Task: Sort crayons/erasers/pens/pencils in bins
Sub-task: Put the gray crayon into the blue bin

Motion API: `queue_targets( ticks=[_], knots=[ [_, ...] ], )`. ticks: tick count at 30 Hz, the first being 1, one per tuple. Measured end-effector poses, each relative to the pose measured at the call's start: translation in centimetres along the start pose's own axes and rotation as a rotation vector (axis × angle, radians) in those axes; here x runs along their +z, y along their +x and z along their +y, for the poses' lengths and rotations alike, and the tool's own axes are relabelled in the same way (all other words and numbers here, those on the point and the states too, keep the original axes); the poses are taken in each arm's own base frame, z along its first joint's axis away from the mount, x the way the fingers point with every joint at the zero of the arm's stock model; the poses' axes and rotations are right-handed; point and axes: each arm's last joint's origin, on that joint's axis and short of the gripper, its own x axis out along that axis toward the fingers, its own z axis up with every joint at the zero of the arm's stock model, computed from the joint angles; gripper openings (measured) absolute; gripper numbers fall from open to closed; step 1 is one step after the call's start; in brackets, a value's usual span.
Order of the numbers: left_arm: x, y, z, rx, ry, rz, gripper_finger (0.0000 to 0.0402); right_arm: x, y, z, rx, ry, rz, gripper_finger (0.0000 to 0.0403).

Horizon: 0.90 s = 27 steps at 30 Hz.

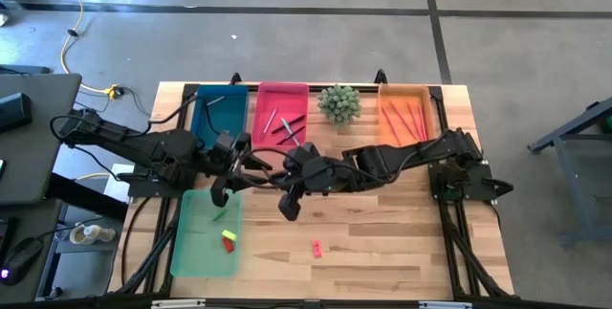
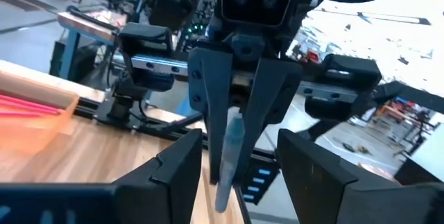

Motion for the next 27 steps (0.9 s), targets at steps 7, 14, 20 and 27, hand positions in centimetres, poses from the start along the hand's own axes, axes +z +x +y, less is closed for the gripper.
queue_targets(
  ticks=[7, 14, 20, 27],
  knots=[
    [0.3, 0.0, 0.5, 0.036, 0.0, -0.026, 0.0146, 0.4, 0.3, -0.7, 0.014, -0.011, 0.01, 0.0007],
    [0.3, 0.0, 0.5, 0.039, 0.005, -0.028, 0.0079, 0.6, 0.4, -0.8, 0.02, -0.031, 0.002, 0.0007],
    [0.3, 0.0, 0.5, 0.04, 0.009, -0.027, 0.0028, 0.8, 0.5, -1.1, 0.028, -0.024, 0.0, 0.0007],
    [0.3, 0.0, 0.6, 0.049, 0.009, -0.029, 0.0013, 1.2, 0.8, -1.8, 0.056, -0.015, 0.02, 0.0022]
  ],
)
